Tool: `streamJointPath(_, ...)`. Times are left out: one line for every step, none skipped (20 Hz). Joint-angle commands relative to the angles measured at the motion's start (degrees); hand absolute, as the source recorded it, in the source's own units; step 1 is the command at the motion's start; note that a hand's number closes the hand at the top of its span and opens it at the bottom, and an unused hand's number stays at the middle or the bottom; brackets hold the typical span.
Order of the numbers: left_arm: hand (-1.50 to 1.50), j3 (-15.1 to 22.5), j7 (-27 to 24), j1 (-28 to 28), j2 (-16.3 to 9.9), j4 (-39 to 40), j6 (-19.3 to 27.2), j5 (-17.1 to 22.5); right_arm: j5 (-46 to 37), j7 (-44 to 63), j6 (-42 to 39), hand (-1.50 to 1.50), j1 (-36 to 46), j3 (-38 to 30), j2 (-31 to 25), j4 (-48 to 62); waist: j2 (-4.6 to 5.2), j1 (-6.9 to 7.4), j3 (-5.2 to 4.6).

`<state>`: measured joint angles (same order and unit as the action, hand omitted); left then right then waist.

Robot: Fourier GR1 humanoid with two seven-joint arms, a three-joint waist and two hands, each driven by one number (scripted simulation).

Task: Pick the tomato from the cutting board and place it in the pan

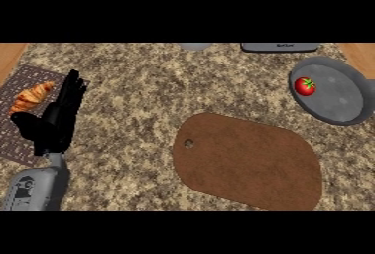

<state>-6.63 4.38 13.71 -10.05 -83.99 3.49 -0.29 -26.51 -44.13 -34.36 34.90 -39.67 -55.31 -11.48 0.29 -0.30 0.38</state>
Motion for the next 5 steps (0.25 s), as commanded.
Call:
streamJointPath(0.00, -0.21, -0.68, -0.80, 0.20, 0.41, -0.08, 0.19, 0.77, -12.06, -15.28, -1.50, -4.21, 1.01, -0.35, -0.73, -0.12, -0.22, -0.03)
streamJointPath(0.00, 1.25, -0.47, -0.65, 1.58, 0.41, 0.42, -0.49, 0.16, -11.08, -14.27, -1.50, -3.66, 2.07, 0.14, -1.32, 0.15, 0.40, 0.07)
streamJointPath(0.00, 0.00, -1.34, -1.35, 0.28, -0.35, -0.12, 0.04, 0.58, -13.89, -13.94, -1.50, -6.89, 2.12, 0.08, -2.06, -0.18, -0.28, -0.01)
streamJointPath(0.00, 0.12, -2.14, -0.93, 0.44, 1.36, -0.31, -0.14, 1.36, -12.32, -14.77, -1.50, -5.96, 1.66, -2.55, -2.22, 0.09, -0.25, -0.01)
streamJointPath(0.00, -0.55, -0.41, -0.94, -0.74, -0.11, -0.61, 0.25, 1.28, -13.50, -14.20, -1.50, -7.15, 2.44, -1.63, -3.22, -0.23, -0.16, -0.04)
